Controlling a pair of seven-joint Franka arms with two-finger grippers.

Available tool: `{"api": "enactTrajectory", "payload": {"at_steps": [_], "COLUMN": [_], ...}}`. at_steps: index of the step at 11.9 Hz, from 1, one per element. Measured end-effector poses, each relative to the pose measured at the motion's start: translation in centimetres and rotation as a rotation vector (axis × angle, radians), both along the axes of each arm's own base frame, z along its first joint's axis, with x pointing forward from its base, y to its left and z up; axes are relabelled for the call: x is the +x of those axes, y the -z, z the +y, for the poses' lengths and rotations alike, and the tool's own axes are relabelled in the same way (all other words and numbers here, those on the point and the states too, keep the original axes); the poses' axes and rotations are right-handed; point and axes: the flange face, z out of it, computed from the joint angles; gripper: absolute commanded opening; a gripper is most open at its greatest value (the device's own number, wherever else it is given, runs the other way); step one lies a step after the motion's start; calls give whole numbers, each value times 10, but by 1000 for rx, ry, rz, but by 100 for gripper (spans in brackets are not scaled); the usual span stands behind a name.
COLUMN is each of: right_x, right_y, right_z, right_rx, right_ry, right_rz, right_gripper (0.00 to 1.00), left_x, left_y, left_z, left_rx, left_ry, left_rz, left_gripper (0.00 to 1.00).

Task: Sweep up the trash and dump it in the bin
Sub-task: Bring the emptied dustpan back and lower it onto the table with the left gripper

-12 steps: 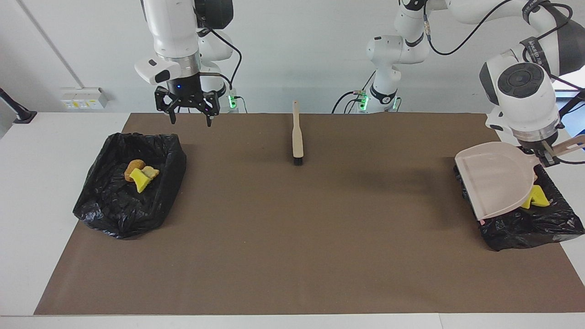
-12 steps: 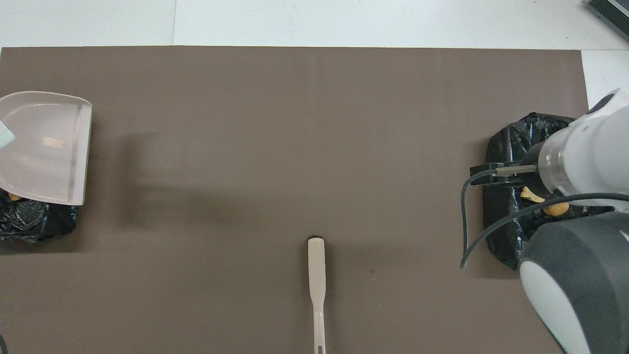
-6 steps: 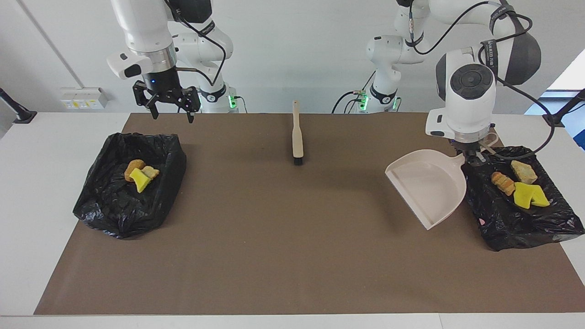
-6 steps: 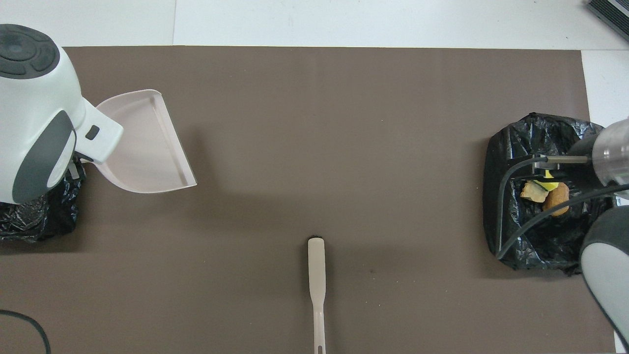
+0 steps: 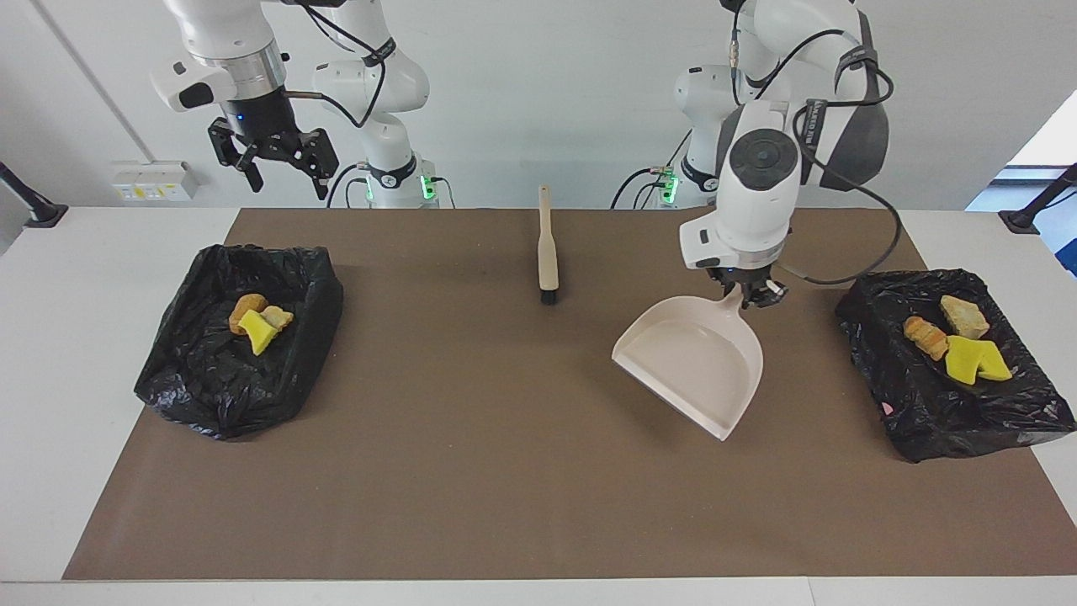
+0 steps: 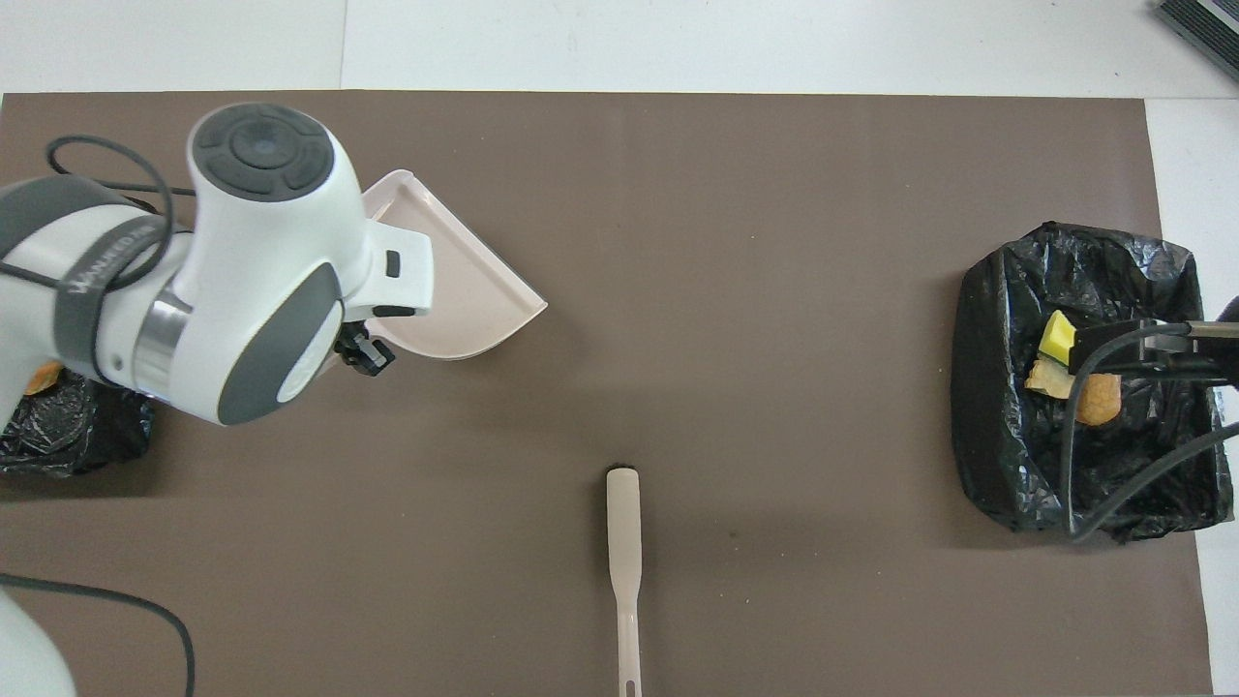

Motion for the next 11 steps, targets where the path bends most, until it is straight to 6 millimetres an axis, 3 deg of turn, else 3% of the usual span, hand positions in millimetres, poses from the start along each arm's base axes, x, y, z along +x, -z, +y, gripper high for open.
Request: {"api": "enactTrajectory", "payload": {"at_steps": [3,5,11], "right_x": [0,0,0], "right_y": [1,1,1], "right_z": [-32,-35,-27], "right_rx": [24,27,28], "right_ry": [-22,-28,-42], "right_rz": [6,7,7], "right_gripper": [100,100,100], "left_x": [-9,-18,-14], "left_y": [15,20,36], "left_z": [-55,-88,-116], "left_rx": [-114,-149,-196], "left_ry": [-148,-249,-407], "left_rz": [-37,-65,-114], "left_gripper": [0,0,0]}}
